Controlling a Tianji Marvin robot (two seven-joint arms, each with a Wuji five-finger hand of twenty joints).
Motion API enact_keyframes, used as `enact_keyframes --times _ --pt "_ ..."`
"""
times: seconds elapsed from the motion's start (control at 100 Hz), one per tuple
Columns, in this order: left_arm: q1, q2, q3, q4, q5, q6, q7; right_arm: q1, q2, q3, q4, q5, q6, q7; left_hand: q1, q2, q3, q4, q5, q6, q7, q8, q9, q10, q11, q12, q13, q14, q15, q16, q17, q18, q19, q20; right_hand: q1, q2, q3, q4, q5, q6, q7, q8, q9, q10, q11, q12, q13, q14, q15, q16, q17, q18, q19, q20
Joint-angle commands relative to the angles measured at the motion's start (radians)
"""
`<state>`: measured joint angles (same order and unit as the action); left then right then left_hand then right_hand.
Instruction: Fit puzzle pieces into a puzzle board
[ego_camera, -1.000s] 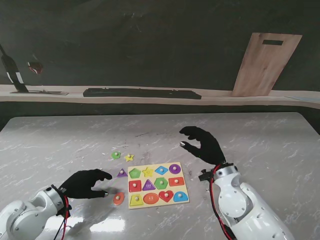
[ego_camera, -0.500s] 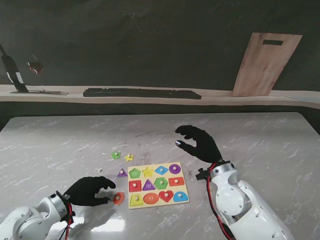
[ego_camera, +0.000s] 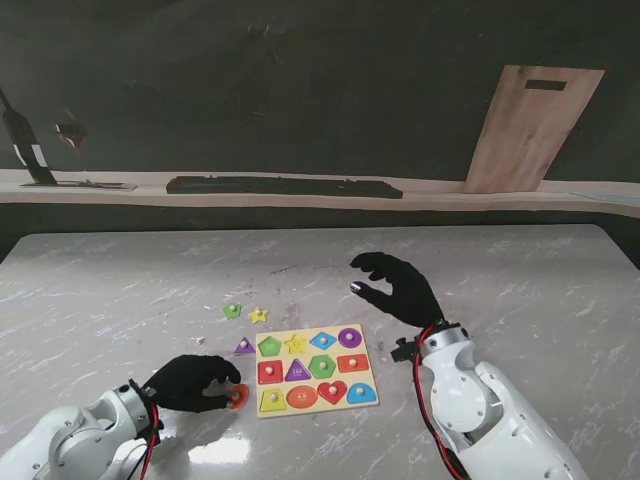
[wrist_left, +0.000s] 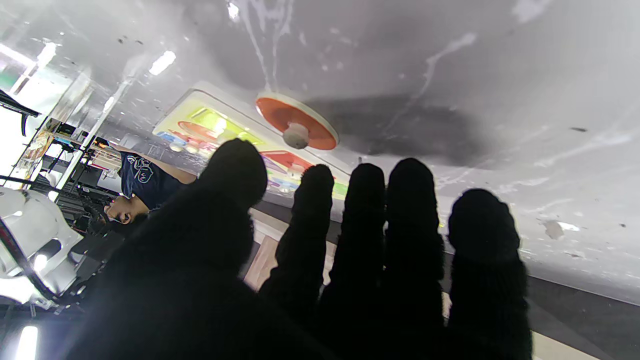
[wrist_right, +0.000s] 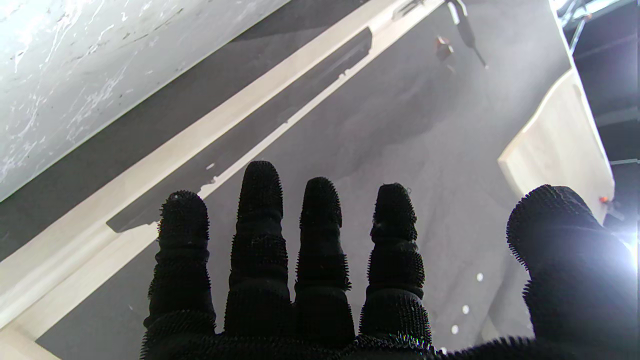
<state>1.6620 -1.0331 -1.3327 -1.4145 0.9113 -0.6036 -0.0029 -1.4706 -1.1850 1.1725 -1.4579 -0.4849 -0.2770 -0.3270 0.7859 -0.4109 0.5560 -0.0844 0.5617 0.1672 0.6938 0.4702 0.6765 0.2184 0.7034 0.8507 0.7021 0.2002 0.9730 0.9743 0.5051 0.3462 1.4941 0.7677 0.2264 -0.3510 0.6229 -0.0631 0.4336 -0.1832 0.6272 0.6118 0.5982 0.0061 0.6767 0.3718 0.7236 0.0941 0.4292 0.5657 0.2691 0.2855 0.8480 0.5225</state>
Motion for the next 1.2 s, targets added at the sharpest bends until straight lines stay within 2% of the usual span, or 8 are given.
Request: enact_keyframes --times 0.0,0.13,0.29,0.52,0.76,0.93,1.05,1.19 --pt "-0.009 0.000 0.016 0.014 0.012 0.005 0.029 -0.009 0.000 -0.002 -0.008 -0.004 0.003 0.000 0.012 -0.026 -0.023 -0.014 0.026 -0.024 0.057 0.028 0.021 -0.013 0.030 0.022 0.027 -0.017 0.043 0.005 0.018 -0.067 0.045 -0.012 -0.014 0.016 -0.018 0.020 0.009 -0.029 0.000 -0.001 -0.003 -0.007 -0.007 0.009 -0.007 -0.003 0.012 0.005 -0.006 0.003 0.011 0.022" --pt "-0.031 -0.001 0.042 0.038 0.051 0.012 0.085 -0.011 0.000 0.000 -0.010 -0.003 0.004 0.001 0.033 -0.026 -0.106 -0.027 0.044 -0.043 0.176 0.038 0.066 -0.012 0.063 0.036 0.054 -0.005 0.072 -0.007 0.051 -0.052 0.070 -0.028 -0.013 0.016 -0.018 0.020 0.010 -0.028 0.000 -0.001 -0.003 -0.007 -0.007 0.009 -0.007 -0.004 0.011 0.005 -0.006 0.004 0.011 0.022" --pt "-0.057 0.003 0.071 0.064 0.092 0.018 0.128 -0.014 0.000 0.002 -0.013 -0.003 0.008 0.001 0.039 -0.032 -0.144 -0.032 0.063 -0.066 0.281 0.079 0.107 -0.016 0.096 0.049 0.081 0.004 0.094 -0.013 0.081 -0.036 0.089 -0.038 -0.012 0.015 -0.018 0.020 0.010 -0.027 0.000 -0.001 -0.003 -0.008 -0.007 0.009 -0.006 -0.002 0.012 0.006 -0.006 0.004 0.011 0.022" --pt "-0.083 0.005 0.101 0.087 0.099 0.026 0.137 -0.017 0.000 0.005 -0.018 -0.002 0.016 0.001 0.060 -0.035 -0.176 -0.030 0.071 -0.091 0.397 0.127 0.135 -0.019 0.115 0.058 0.096 0.014 0.107 -0.021 0.096 -0.027 0.104 -0.046 -0.010 0.014 -0.018 0.020 0.012 -0.027 0.001 0.000 -0.004 -0.007 -0.007 0.009 -0.007 -0.002 0.013 0.006 -0.006 0.003 0.011 0.022" --pt "-0.107 0.009 0.128 0.109 0.109 0.029 0.136 -0.018 0.001 0.007 -0.021 0.000 0.017 0.006 0.100 -0.050 -0.177 -0.026 0.082 -0.120 0.446 0.144 0.156 -0.028 0.128 0.063 0.105 0.015 0.110 -0.027 0.099 -0.022 0.108 -0.049 -0.008 0.014 -0.019 0.021 0.012 -0.028 0.002 0.000 -0.003 -0.007 -0.007 0.009 -0.007 -0.004 0.013 0.006 -0.006 0.005 0.011 0.022" --pt "-0.118 0.013 0.145 0.121 0.121 0.040 0.134 -0.020 0.001 0.010 -0.021 0.000 0.018 0.008 0.142 -0.052 -0.148 -0.021 0.105 -0.119 0.442 0.102 0.174 -0.027 0.121 0.054 0.111 0.020 0.107 -0.036 0.101 -0.018 0.111 -0.051 -0.007 0.014 -0.019 0.021 0.014 -0.030 0.003 0.001 -0.002 -0.006 -0.006 0.010 -0.007 -0.002 0.013 0.006 -0.006 0.004 0.012 0.022" --pt "-0.115 0.014 0.142 0.115 0.116 0.044 0.112 -0.022 0.001 0.010 -0.021 0.000 0.021 0.007 0.156 -0.063 -0.090 -0.023 0.159 -0.083 0.387 -0.011 0.210 -0.005 0.072 0.048 0.121 0.040 0.088 -0.054 0.103 -0.002 0.110 -0.051 -0.006 0.014 -0.019 0.021 0.016 -0.031 0.005 0.001 -0.003 -0.006 -0.006 0.009 -0.007 -0.002 0.013 0.006 -0.006 0.004 0.011 0.022" --pt "-0.096 0.016 0.123 0.091 0.111 0.037 0.080 -0.025 0.001 0.009 -0.023 0.000 0.027 0.004 0.157 -0.077 -0.030 -0.025 0.205 -0.042 0.341 -0.115 0.251 0.018 0.031 -0.021 0.163 0.050 0.087 -0.071 0.139 0.000 0.139 -0.048 -0.005 0.013 -0.020 0.021 0.020 -0.033 0.006 0.002 -0.003 -0.006 -0.006 0.009 -0.007 -0.002 0.014 0.006 -0.006 0.004 0.011 0.022"
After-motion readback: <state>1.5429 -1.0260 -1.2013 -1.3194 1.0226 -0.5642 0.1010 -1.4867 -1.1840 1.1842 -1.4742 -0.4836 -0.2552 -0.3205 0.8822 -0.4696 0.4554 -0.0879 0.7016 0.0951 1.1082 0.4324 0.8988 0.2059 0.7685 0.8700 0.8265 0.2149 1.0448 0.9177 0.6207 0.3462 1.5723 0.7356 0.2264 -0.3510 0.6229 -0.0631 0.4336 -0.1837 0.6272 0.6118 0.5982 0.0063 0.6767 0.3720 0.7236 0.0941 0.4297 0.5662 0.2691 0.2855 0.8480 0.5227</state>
